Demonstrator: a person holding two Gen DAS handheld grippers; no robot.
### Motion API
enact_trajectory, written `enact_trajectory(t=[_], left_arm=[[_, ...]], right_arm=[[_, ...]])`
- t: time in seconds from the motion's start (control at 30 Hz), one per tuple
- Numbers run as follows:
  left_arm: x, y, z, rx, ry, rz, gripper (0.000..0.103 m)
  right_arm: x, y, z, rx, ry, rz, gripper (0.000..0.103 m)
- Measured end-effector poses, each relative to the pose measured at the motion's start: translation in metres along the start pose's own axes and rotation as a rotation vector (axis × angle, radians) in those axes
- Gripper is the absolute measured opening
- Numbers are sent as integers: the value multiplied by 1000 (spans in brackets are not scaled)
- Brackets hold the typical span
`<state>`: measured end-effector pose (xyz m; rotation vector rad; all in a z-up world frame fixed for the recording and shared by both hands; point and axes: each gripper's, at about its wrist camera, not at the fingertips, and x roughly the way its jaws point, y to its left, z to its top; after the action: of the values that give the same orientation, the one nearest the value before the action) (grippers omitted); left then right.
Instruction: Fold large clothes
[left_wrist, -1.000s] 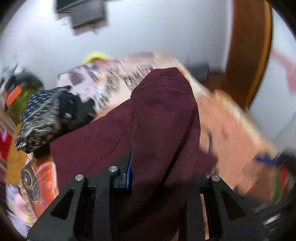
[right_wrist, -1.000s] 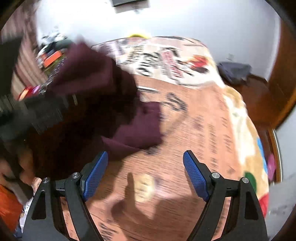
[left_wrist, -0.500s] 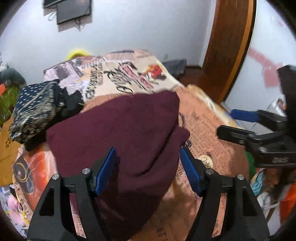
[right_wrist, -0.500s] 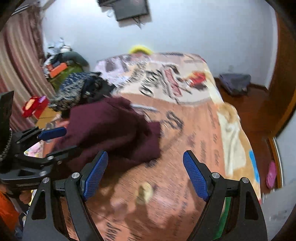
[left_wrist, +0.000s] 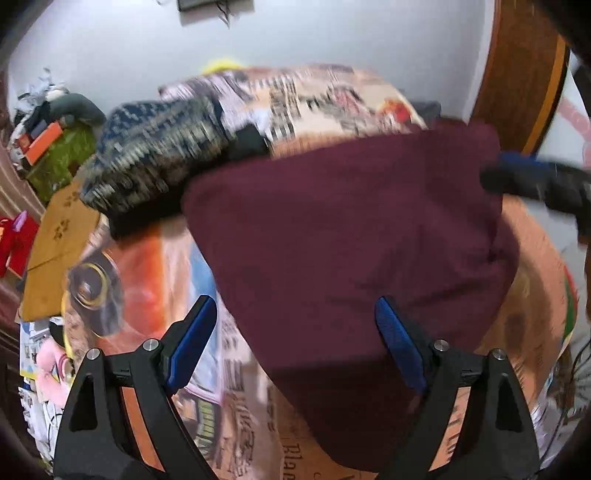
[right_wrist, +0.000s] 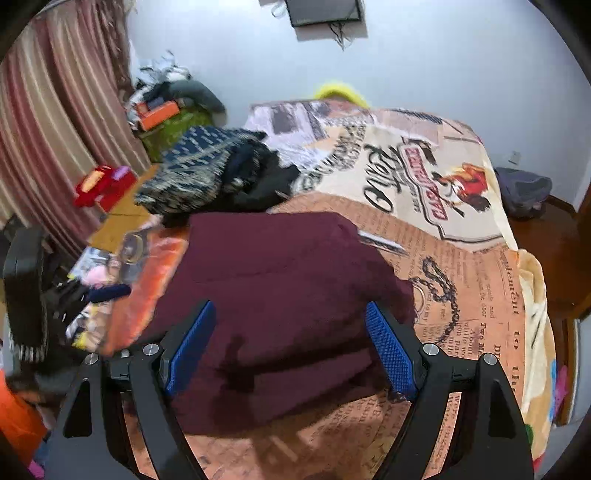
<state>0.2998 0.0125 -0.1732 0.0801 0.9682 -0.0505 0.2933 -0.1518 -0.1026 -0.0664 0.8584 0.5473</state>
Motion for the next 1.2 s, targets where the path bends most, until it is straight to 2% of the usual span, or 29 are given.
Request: enact_trajectory(t=[0.13,0.23,0.37,0.5,0.7,0.77,0.83,0.97,1.03,1.1,1.2], left_arm=[[19,-9,-20,8,27,-2,90],[28,-9,-33,-13,58,-44,94],[31,-8,-47,-18,72,-87,94],[22,-7,-48,-25,70,-91,94],[-13,-1,-39,3,-15,-17,94],[-27,5,-33,-8,-63,40,94],[-37,16,-25,-26,-102,102,94],[-41,42,-15,-114,-115,128,94],[-35,53,-12,-166,-101,101,94],[-25,62,-11,-230,-78,37,94],[-3,75,-8,-323,-12,-70,94]], right_arm=[[21,-18,-12,-5,87,-62,81],[30,-42,-27,35,139,-15,84],[35,-67,-42,121,176,77,84],[27,-63,-49,115,150,54,84],[1,-55,-35,70,118,-51,86],[-10,-52,-29,55,99,-68,86],[-16,-50,-21,43,84,-61,86],[-13,-44,-5,51,89,-6,86],[-2,-43,2,68,107,34,86],[13,-46,7,88,151,76,86],[35,-54,10,113,231,87,86]])
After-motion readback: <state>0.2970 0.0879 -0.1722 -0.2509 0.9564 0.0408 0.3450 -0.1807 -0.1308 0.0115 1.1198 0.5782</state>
